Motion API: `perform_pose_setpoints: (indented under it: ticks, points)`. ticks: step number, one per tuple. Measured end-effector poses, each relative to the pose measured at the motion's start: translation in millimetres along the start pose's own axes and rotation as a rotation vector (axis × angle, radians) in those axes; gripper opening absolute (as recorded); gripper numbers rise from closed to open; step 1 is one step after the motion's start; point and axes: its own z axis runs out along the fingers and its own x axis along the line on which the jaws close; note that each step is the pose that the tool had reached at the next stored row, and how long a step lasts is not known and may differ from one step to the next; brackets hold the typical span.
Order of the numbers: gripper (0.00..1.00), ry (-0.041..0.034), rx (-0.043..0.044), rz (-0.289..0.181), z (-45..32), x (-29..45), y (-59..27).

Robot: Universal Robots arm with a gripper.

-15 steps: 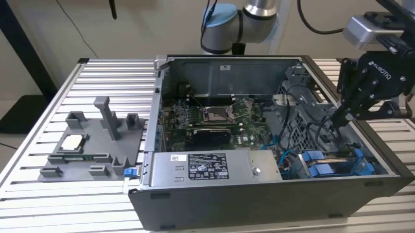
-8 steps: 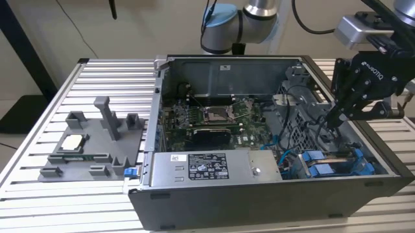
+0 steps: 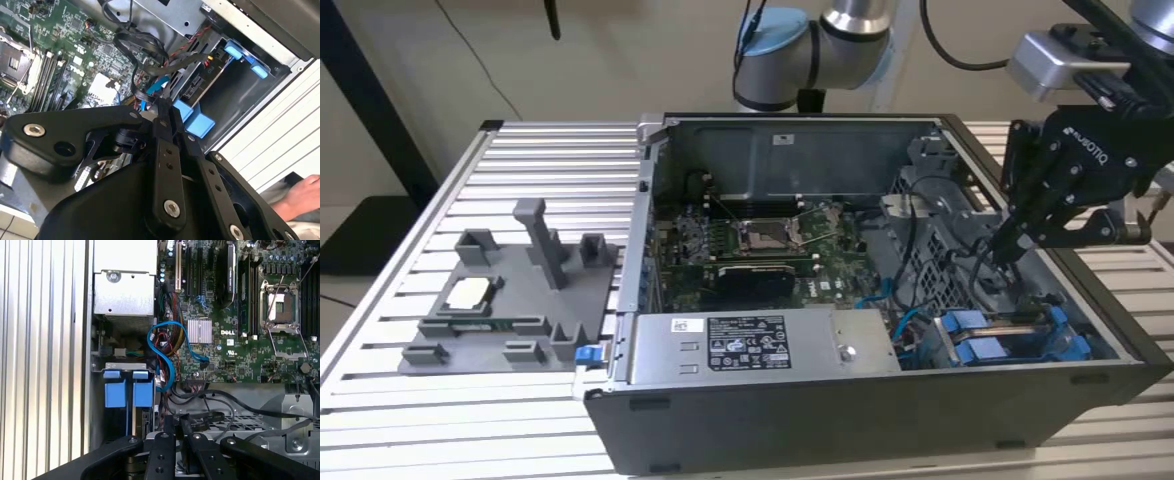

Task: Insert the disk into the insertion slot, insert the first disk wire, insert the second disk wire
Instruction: 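Insert the second disk wire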

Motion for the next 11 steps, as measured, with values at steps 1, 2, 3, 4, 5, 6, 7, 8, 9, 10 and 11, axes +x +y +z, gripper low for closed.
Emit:
perform_pose_setpoints:
  ticks: [1, 2, 3, 4, 5, 6, 7, 8, 9, 10, 11]
  points:
    - [0.16, 0.0000, 0.0000, 0.000, 0.0, 0.0, 0.0]
    - [0.16, 0.0000, 0.0000, 0.000, 0.0, 0.0, 0.0]
    - [0.16, 0.0000, 0.0000, 0.000, 0.0, 0.0, 0.1]
    - [0.16, 0.0001, 0.0001, 0.000, 0.0, 0.0, 0.5]
    - [0.16, 0.0002, 0.0006, 0.000, 0.1, -0.1, 1.7]
    - [0.16, 0.0001, 0.0023, 0.000, 0.3, -0.1, 3.6]
    - [0.16, 0.0001, 0.0047, 0.000, 0.7, 0.0, 6.1]
    - [0.16, 0.0001, 0.0083, -0.001, 1.2, 0.1, 9.0]
    - [0.16, 0.0002, 0.0117, -0.001, 1.8, 0.2, 11.4]
    - [0.16, 0.0000, 0.0138, -0.001, 2.9, 0.8, 11.6]
    - [0.16, 0.0000, 0.0149, -0.001, 4.4, 1.5, 11.4]
